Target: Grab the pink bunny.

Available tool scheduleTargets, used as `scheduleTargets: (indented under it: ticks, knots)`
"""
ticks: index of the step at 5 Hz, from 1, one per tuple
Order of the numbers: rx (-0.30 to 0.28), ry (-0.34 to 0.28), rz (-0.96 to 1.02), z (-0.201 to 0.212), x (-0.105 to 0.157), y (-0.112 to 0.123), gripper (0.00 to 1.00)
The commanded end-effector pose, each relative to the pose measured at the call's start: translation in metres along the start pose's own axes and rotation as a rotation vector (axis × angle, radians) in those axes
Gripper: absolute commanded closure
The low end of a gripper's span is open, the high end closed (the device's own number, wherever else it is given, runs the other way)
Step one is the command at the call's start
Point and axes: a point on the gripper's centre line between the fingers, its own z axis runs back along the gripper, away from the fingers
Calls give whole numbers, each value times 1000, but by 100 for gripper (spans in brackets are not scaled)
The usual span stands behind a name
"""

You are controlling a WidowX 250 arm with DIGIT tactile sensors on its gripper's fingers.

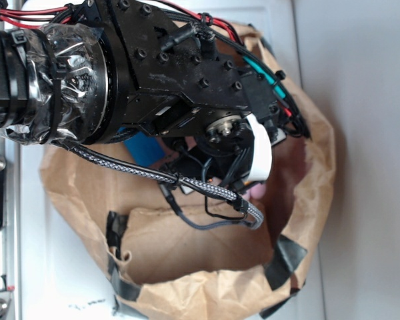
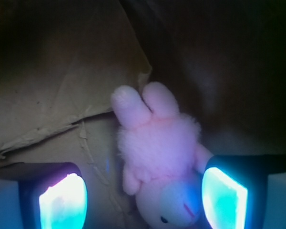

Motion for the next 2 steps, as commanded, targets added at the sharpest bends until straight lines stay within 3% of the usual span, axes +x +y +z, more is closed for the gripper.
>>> scheduleTargets:
  ticks: [1, 2]
  knots:
    - [31, 9, 6, 0, 6, 11, 0]
    - [16, 20, 0, -11, 10, 6, 0]
